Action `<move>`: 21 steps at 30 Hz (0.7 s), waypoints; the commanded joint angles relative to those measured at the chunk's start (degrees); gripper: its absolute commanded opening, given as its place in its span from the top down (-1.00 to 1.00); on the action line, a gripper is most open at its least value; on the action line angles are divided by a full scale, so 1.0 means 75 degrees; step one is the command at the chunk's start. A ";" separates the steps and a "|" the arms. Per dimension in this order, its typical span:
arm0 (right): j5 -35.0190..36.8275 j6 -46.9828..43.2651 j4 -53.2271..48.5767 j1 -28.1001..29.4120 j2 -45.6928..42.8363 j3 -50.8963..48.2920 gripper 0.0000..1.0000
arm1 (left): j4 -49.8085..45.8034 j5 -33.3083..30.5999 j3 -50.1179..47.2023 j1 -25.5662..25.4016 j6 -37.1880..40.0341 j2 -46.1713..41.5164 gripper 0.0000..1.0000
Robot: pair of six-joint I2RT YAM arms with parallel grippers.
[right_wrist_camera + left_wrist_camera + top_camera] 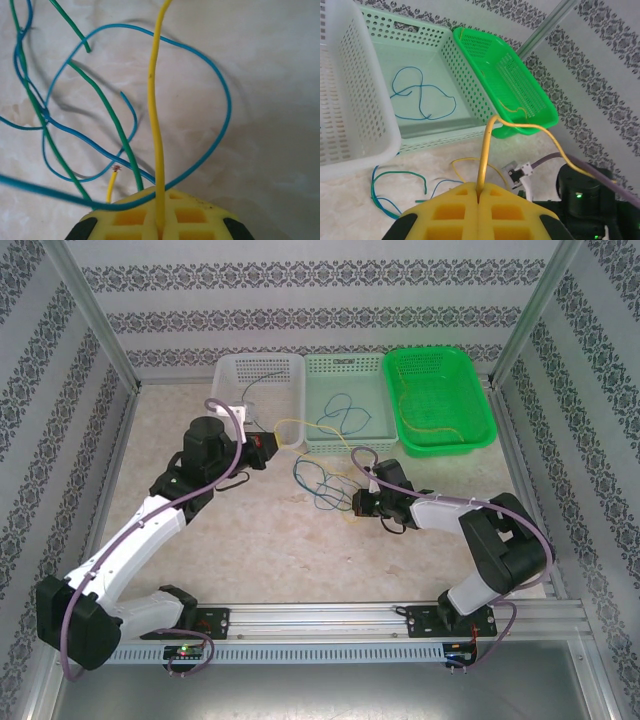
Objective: Untangle the cables
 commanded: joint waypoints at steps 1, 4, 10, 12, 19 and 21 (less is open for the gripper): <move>-0.0027 0.0507 0.0289 -0.0171 0.0164 -0.0140 0.99 | 0.0688 0.0624 0.0006 0.0269 -0.0559 -0.0272 0.87; -0.0087 0.0893 0.0547 -0.0305 0.0240 -0.0279 1.00 | 0.0857 0.0773 -0.0163 0.0351 -0.0842 -0.0252 0.88; -0.0596 0.1640 0.1511 -0.0571 0.0270 -0.0575 1.00 | 0.1339 0.1224 -0.0586 0.0614 -0.1496 -0.0133 0.89; -0.0785 0.1505 0.1421 -0.0426 0.0273 -0.0413 1.00 | 0.1333 0.1250 -0.0680 0.0623 -0.1516 -0.0075 0.88; -0.0697 0.1619 0.1334 -0.0138 0.0068 -0.0406 1.00 | 0.1187 0.1152 -0.0952 0.0616 -0.1455 -0.0023 0.90; -0.0825 0.1822 0.1605 -0.0215 -0.0035 -0.0555 1.00 | 0.0973 0.1098 -0.0943 0.0616 -0.1289 -0.0026 0.90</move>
